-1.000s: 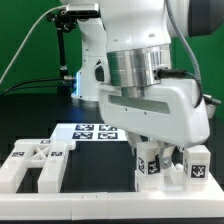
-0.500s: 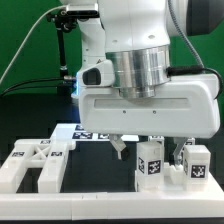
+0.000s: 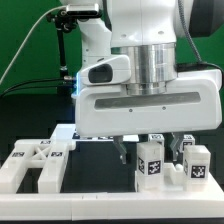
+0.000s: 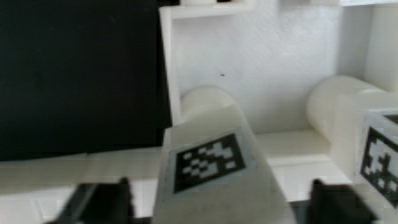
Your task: Assemble chair
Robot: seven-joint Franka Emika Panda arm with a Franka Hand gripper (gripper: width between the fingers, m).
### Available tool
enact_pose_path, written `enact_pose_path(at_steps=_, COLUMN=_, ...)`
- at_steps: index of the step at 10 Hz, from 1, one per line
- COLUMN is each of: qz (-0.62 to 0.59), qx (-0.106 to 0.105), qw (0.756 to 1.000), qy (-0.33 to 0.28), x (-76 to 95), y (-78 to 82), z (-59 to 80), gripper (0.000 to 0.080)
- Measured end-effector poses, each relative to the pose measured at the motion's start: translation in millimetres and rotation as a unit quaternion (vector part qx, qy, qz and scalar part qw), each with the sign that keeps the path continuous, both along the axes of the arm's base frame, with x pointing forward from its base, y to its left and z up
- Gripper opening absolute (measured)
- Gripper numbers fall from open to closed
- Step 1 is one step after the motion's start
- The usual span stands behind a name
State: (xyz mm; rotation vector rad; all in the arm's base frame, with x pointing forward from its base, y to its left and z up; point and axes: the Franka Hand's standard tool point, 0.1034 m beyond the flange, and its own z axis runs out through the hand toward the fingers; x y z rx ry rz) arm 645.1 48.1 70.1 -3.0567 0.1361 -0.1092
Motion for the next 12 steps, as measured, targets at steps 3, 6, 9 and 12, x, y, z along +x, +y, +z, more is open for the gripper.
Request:
enact_pose_path(at_steps=3, qz=-0.105, qx=0.008, qw=0.994, qy=0.008, x=-0.2, y=0.2, z=-0.4, gripper=0.0284)
enact_pose_path(at_steps=6, qz=-0.351, qx=0.022, qw=0.936, qy=0.027, x=-0.2, y=4.2, z=0.1, gripper=0.0284)
enact_pose_path(at_steps=9, qz=-0.578, qx=0.054, qw=0.812, qy=0.053, x=1.1, y=6.0, z=1.7, gripper=0.0284)
enact_pose_path(at_steps=12, qz=-0.582, qx=0.054, qw=0.810, qy=0.054, x=0.7, y=5.7, z=1.3, gripper=0.0474)
